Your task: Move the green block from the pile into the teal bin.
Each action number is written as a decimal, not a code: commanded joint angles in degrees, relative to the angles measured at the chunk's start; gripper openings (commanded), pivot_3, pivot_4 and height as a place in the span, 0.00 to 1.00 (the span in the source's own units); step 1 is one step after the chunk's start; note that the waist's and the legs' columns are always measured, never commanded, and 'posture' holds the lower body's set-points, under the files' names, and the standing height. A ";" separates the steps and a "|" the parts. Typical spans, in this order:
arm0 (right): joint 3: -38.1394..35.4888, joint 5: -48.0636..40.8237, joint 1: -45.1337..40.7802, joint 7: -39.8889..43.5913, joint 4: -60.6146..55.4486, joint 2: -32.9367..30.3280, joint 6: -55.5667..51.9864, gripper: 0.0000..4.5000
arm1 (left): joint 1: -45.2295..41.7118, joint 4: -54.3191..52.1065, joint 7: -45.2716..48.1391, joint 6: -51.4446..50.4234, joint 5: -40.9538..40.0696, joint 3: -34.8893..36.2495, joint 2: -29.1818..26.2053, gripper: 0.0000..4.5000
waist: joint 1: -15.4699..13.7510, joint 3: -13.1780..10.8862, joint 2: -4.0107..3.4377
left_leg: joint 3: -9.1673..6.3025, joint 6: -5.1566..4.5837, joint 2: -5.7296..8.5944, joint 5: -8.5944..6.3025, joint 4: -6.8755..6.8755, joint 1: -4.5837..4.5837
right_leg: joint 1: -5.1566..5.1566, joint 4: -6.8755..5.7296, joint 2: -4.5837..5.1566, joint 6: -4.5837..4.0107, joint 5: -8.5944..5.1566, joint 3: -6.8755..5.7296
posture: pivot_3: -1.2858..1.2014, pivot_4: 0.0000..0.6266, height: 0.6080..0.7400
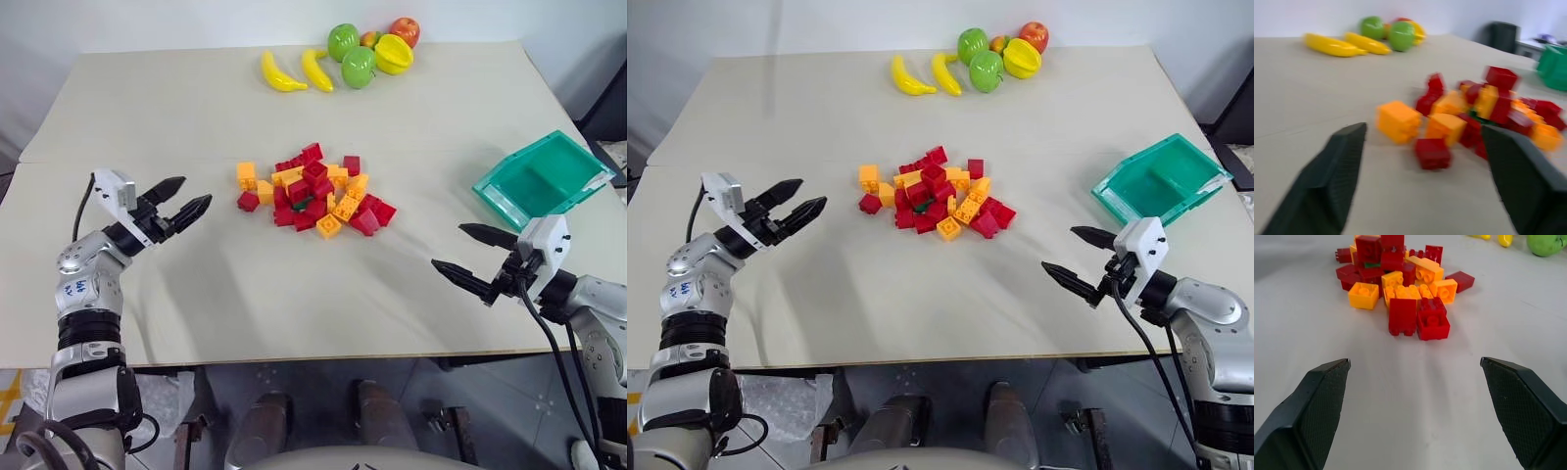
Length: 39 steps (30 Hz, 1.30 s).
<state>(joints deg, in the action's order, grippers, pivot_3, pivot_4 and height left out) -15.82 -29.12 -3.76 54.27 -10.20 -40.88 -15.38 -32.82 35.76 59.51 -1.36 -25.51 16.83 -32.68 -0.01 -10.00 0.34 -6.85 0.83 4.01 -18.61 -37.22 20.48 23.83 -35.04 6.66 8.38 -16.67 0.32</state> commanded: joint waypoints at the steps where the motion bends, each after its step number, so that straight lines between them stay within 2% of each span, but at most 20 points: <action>1: 0.78 -1.49 -0.79 -0.09 -3.14 0.77 -0.49 1.00 | 1.93 -6.60 7.36 -0.25 -0.39 -3.17 -1.30 0.59 | 0.04 0.00 0.00 | 0.00 0.00 -0.02 0.00 0.00 0.00 | 0.00 0.00 0.00 0.00 0.00 0.00 | 0.52 0.24 1.00; 6: 4.21 -1.79 -4.15 0.01 -3.59 2.06 -1.59 1.00 | 2.09 -12.97 12.96 -3.23 -0.16 -9.35 -0.01 0.25 | 0.02 0.00 0.00 | 0.00 0.00 -0.02 0.00 -0.05 0.01 | -0.01 -0.01 0.01 0.00 0.00 0.02 | 0.52 0.24 1.00; 9: 6.66 -1.49 -6.88 -0.14 -3.22 2.79 -2.84 1.00 | -0.85 -11.73 13.29 -4.02 0.79 -12.21 2.42 0.03 | -0.05 0.00 0.00 | 0.00 0.00 -0.01 0.00 -0.12 0.01 | -0.02 -0.05 0.00 0.00 0.00 0.01 | 0.52 0.24 1.00; 10: 7.31 -1.64 -7.68 -0.01 -3.18 2.91 -3.34 1.00 | -2.57 -9.98 12.47 -3.82 1.58 -12.87 3.41 0.01 | -0.13 0.00 0.00 | -0.01 0.00 0.00 0.00 -0.13 0.01 | -0.03 -0.05 -0.01 0.00 0.00 0.00 | 0.52 0.24 1.00; 16: 9.41 -1.03 -10.67 -0.10 -1.83 4.49 -3.27 1.00 | -12.74 6.34 6.02 2.47 8.84 -14.98 7.55 0.01 | -0.35 -0.03 0.04 | -0.03 -0.01 0.23 0.00 -0.14 0.06 | -0.02 -0.02 -0.04 0.03 0.01 -0.05 | 0.52 0.24 1.00; 20: 9.90 -0.16 -10.90 -1.74 -1.38 6.75 -2.22 1.00 | -20.89 19.18 4.25 7.35 12.23 -16.37 14.11 0.01 | -0.51 -0.04 0.07 | -0.02 -0.02 0.28 -0.01 -0.15 0.10 | -0.01 -0.05 -0.04 0.08 0.04 -0.07 | 0.52 0.24 1.00; 23: 9.76 -0.01 -9.43 -2.61 -2.64 7.29 -2.48 1.00 | -24.76 26.10 2.02 10.28 14.28 -16.19 16.92 0.01 | -0.80 -0.04 0.07 | -0.04 -0.07 0.28 -0.03 -0.28 0.30 | 0.07 -0.09 -0.04 0.15 0.08 -0.11 | 0.52 0.24 1.00; 25: 9.66 0.15 -8.68 -3.12 -3.04 7.44 -2.43 1.00 | -27.00 29.68 -0.92 11.79 15.18 -15.59 18.11 0.01 | -0.74 -0.06 0.11 | -0.02 -0.11 0.31 -0.07 -0.60 0.86 | 0.59 -0.39 -0.03 0.17 0.09 -0.07 | 0.52 0.24 1.00; 32: 9.00 0.35 -6.46 -5.08 -4.59 7.62 -2.19 1.00 | -32.41 37.18 -21.75 14.19 17.97 -11.99 18.52 0.01 | -0.53 -0.10 0.18 | 0.05 -0.12 0.34 -0.08 -0.86 0.97 | 0.77 -0.63 -0.02 0.17 0.09 0.01 | 0.52 0.24 1.00; 39: 8.57 0.34 -6.23 -5.49 -4.23 7.45 -1.77 1.00 | -33.62 38.02 -32.85 12.40 20.06 -10.05 18.11 0.01 | -0.75 -0.11 0.18 | 0.08 -0.12 0.36 -0.08 -0.88 0.96 | 0.77 -0.79 -0.01 0.17 0.09 0.05 | 0.52 0.24 1.00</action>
<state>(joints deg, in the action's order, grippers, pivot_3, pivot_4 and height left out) -5.37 -28.24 -9.86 49.08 -13.09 -33.53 -18.53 -65.05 73.33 29.44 11.27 -6.49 6.54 -13.99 -0.76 -10.11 0.52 -6.76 0.71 4.38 -18.69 -38.10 21.43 24.60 -35.83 6.65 8.55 -16.57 0.37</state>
